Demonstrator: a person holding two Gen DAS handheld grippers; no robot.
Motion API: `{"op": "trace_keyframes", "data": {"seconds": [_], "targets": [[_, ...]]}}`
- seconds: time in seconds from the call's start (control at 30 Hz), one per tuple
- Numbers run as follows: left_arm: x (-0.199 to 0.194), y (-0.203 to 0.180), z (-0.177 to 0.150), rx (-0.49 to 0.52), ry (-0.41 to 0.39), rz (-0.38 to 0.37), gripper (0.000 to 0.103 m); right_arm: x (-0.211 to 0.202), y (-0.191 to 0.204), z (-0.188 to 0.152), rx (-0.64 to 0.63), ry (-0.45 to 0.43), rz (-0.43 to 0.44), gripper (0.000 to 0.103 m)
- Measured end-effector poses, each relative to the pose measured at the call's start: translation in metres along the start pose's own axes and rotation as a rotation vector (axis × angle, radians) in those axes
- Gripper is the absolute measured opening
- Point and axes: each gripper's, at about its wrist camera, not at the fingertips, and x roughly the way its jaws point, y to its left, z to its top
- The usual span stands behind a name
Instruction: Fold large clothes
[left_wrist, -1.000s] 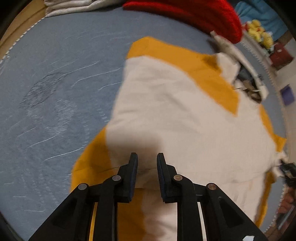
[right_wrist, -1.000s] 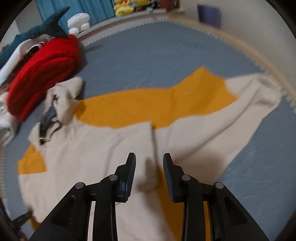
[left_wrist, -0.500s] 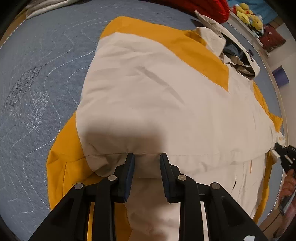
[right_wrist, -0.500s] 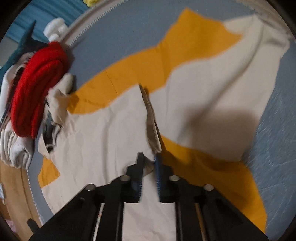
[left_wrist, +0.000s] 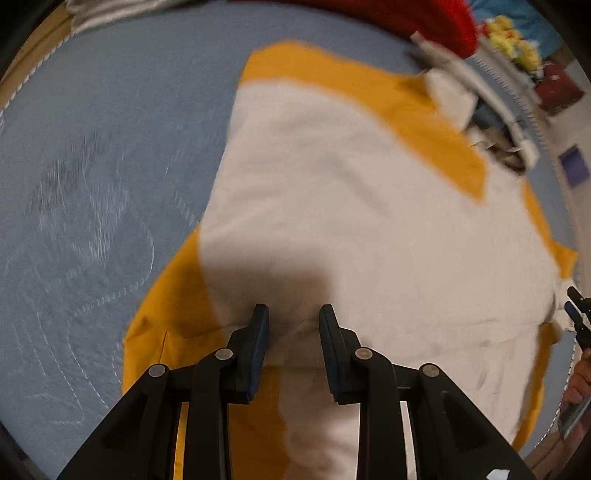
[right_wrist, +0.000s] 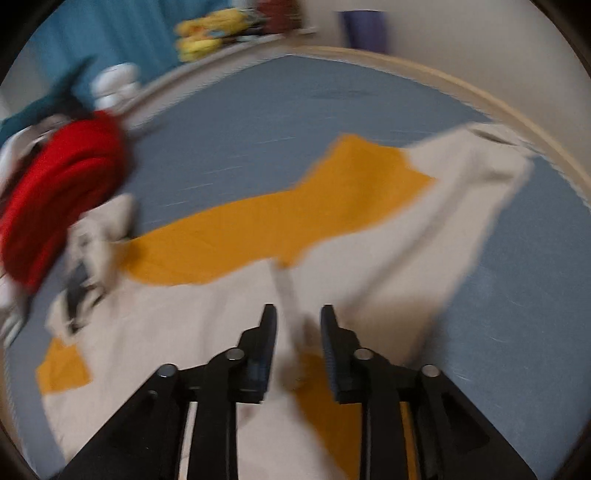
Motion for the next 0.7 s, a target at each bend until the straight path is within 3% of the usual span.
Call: {"op": "trace_keyframes", "data": {"seconds": [0.07,0.13,0.23,0.33,0.37,0.43,0.5,0.7], "targets": [[-0.003,-0.004,-0.001,0.01,-0.005,0.009,0.025,0.034,0.008,-0.011,-0.03,0.172,0.07,0.04],[-0.015,-0.013,0.0,0.036,-0.039,-0.013,0.025,0.053,0.011,-0.022,-0.082,0.249,-0.014,0.04],[-0.019,-0.019,-0.001,0.061,-0.055,-0.035,0.027,0.046,0.018,-0.021,-0.113,0.221,-0.041,0.041],[0.006,-0.012,-0.006,0.063,0.022,-0.009,0.028,0.039,0.022,-0.016,-0.142,0.204,-0.043,0.041],[0.006,-0.011,-0.009,0.073,0.015,0.0,0.028,0.041,0.02,-0.016,-0.142,0.22,-0.055,0.041],[-0.003,-0.019,-0.01,0.111,-0.011,0.043,0.029,0.039,0.011,-0.013,-0.094,0.238,-0.034,0.041],[-0.015,-0.031,-0.011,0.144,-0.053,0.037,0.029,0.032,0.0,-0.007,-0.052,0.221,-0.026,0.041],[-0.059,-0.063,-0.036,0.259,-0.165,-0.009,0.029,-0.018,-0.019,0.016,-0.04,0.033,-0.048,0.041]]}}
